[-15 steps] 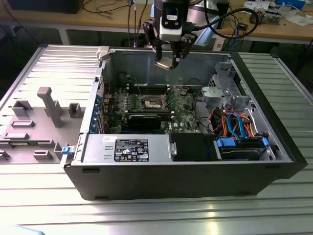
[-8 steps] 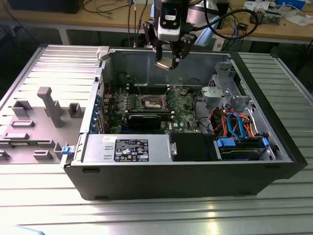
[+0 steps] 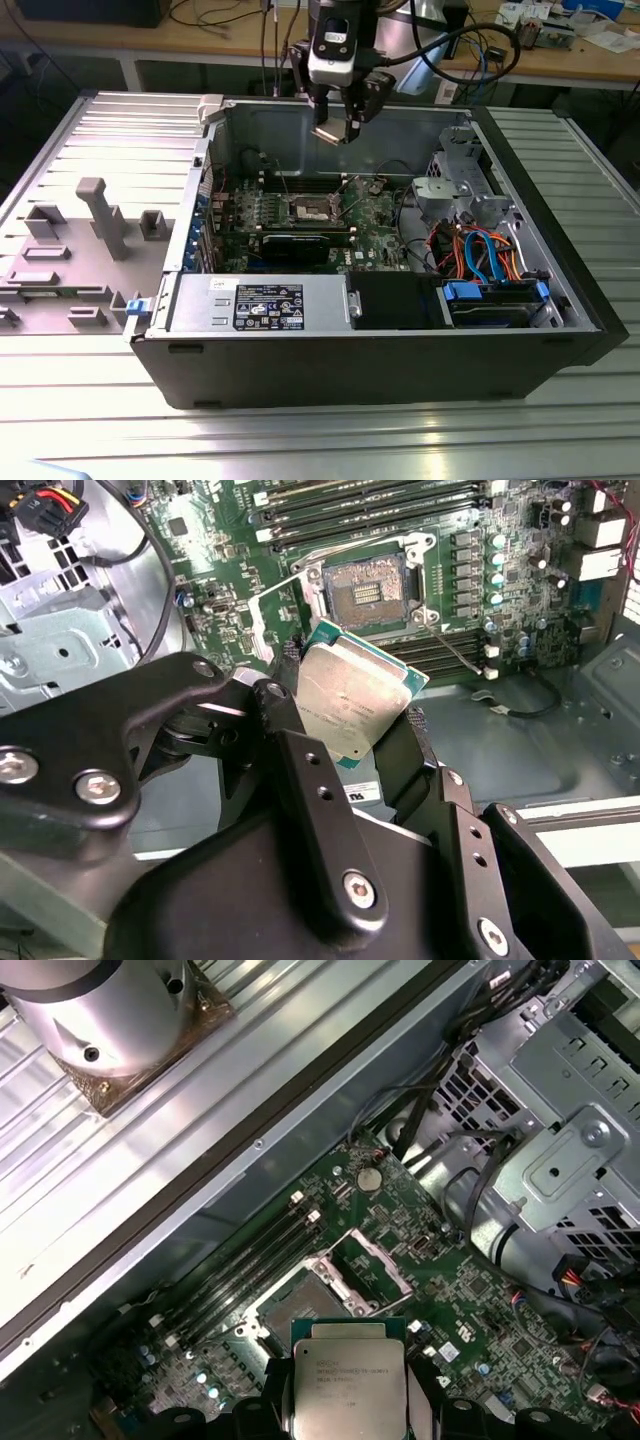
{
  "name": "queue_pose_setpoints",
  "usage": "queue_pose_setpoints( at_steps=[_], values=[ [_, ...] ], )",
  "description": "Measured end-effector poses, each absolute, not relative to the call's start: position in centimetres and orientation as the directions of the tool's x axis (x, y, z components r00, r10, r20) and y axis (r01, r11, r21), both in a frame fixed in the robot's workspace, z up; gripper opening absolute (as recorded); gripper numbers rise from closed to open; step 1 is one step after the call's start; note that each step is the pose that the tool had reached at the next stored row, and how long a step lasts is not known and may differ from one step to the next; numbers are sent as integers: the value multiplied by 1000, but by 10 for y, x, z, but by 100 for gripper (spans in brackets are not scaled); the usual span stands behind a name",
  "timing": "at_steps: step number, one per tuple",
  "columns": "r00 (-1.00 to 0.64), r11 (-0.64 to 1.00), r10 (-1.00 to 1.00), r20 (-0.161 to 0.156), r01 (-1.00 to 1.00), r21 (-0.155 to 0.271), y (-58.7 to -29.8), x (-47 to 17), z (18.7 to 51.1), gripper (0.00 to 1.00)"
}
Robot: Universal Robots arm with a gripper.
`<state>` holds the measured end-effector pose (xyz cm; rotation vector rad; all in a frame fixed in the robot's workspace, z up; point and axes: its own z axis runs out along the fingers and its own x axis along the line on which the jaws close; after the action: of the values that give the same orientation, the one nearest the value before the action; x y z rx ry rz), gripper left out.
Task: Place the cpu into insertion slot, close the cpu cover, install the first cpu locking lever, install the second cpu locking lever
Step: 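Place the cpu into insertion slot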
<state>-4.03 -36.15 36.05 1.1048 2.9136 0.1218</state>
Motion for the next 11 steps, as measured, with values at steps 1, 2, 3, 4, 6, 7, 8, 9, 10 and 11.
queue_pose_setpoints(
  at_steps=[1, 2, 3, 4, 6, 7, 8, 9, 10, 11],
  values=[
    [-747, 744, 665, 6, 663, 81, -361, -42, 360, 55],
    [-746, 743, 666, 6, 664, 81, -361, -44, 360, 55],
    [-744, 741, 668, 6, 666, 81, -361, -45, 360, 55],
    [-739, 737, 673, 6, 671, 81, -361, -46, 359, 55],
    [-723, 720, 691, 6, 689, 81, -361, -46, 358, 55],
    [-718, 715, 696, 6, 694, 81, -361, -46, 358, 55],
    [-714, 711, 700, 6, 698, 81, -361, -46, 358, 55],
    [-707, 704, 707, 6, 705, 81, -361, -46, 358, 55],
    [-704, 701, 710, 6, 708, 81, -361, -46, 357, 55],
    [-702, 700, 712, 6, 710, 81, -361, -46, 357, 55]
  ],
)
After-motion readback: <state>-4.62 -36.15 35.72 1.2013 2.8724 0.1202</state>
